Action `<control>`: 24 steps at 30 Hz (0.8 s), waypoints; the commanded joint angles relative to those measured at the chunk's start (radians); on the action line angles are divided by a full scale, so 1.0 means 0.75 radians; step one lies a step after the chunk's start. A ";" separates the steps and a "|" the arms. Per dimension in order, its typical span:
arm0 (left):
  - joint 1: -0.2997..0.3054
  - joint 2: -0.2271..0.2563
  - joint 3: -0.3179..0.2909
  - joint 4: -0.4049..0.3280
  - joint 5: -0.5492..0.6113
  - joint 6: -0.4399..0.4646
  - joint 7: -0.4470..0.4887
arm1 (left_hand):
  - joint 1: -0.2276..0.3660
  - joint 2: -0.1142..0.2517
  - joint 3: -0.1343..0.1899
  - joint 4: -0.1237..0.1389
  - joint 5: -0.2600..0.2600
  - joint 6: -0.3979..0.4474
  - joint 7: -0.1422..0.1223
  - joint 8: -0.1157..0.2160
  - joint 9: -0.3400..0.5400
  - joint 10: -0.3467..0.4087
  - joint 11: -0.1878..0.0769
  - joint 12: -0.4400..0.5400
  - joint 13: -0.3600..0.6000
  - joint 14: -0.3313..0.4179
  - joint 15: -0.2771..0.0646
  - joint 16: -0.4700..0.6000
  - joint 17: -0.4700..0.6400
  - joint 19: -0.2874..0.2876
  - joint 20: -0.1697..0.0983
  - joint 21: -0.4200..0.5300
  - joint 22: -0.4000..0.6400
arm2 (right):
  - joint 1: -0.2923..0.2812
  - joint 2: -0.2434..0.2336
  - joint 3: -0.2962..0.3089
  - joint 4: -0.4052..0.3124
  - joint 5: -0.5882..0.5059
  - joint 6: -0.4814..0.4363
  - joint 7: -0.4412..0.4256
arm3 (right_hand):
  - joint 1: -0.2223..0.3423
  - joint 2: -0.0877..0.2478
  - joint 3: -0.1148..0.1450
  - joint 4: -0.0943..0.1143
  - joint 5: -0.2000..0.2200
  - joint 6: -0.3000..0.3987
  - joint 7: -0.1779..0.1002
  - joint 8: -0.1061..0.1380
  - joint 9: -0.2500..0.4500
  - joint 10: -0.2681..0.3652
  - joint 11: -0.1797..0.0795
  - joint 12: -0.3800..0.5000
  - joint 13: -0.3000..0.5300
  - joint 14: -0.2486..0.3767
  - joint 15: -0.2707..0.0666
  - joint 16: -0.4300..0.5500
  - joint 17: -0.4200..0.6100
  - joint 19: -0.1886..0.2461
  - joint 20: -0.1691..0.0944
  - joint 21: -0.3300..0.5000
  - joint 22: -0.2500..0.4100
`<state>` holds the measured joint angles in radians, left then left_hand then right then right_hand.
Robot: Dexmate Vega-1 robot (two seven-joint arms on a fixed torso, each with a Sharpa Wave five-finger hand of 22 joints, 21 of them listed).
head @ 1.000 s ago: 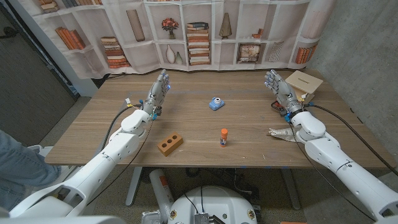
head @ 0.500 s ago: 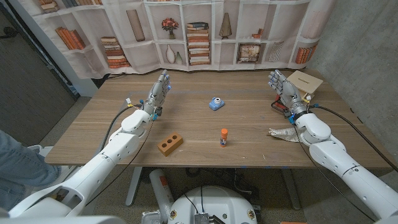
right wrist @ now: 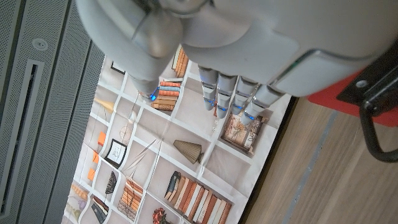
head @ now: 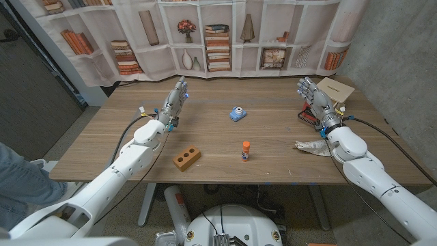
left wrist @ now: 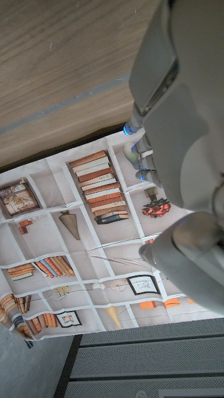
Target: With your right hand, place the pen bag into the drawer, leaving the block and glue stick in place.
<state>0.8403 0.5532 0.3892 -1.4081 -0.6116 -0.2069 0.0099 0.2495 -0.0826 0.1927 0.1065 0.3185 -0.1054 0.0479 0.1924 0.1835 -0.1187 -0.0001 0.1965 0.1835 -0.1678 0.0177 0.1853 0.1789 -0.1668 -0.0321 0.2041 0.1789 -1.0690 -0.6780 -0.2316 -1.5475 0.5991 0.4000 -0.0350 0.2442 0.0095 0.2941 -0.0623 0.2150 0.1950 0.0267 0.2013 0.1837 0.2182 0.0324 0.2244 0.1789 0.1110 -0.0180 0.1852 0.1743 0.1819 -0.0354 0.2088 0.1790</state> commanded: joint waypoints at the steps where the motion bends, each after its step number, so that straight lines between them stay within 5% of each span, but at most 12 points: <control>1: -0.015 0.008 0.013 -0.021 0.027 0.029 0.022 | 0.010 0.009 -0.001 -0.002 0.004 -0.005 0.000 0.007 0.005 -0.002 0.004 0.011 0.005 -0.025 -0.001 0.001 0.003 -0.077 -0.039 -0.002 0.006 | -0.043 -0.006 0.026 -0.012 0.003 0.041 0.007 | 0.010 -0.001 0.001 -0.008 0.009 0.014 -0.005 0.004 0.006 0.009 -0.004 0.005 0.007 0.017 0.004 0.007 0.005 0.009 -0.043 0.005 0.006; 24: -0.023 0.012 0.024 -0.043 0.028 0.074 0.029 | 0.015 0.013 -0.007 -0.003 0.003 0.001 0.004 0.009 0.005 0.004 0.005 0.012 0.005 -0.015 0.001 0.004 0.003 -0.071 -0.038 0.000 0.006 | -0.122 -0.027 0.073 -0.049 -0.020 0.079 -0.013 | 0.015 0.002 0.001 -0.015 0.010 0.034 -0.019 0.006 0.006 0.030 -0.018 0.008 0.007 0.036 -0.006 0.007 0.005 0.022 -0.049 0.005 0.006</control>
<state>0.8228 0.5601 0.4025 -1.4303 -0.5945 -0.1656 0.0248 0.2534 -0.0786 0.1897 0.1032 0.3184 -0.1054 0.0479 0.1924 0.1835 -0.1149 0.0035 0.1964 0.1835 -0.1678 0.0177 0.1852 0.1789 -0.1668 -0.0321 0.2042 0.1789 -1.1393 -0.6947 -0.1911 -1.5821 0.5866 0.4419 -0.0475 0.2442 0.0095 0.2951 -0.0692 0.2150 0.2092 0.0124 0.2013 0.1837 0.2324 0.0181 0.2244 0.1789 0.1273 -0.0233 0.1852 0.1743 0.1876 -0.0409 0.2087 0.1790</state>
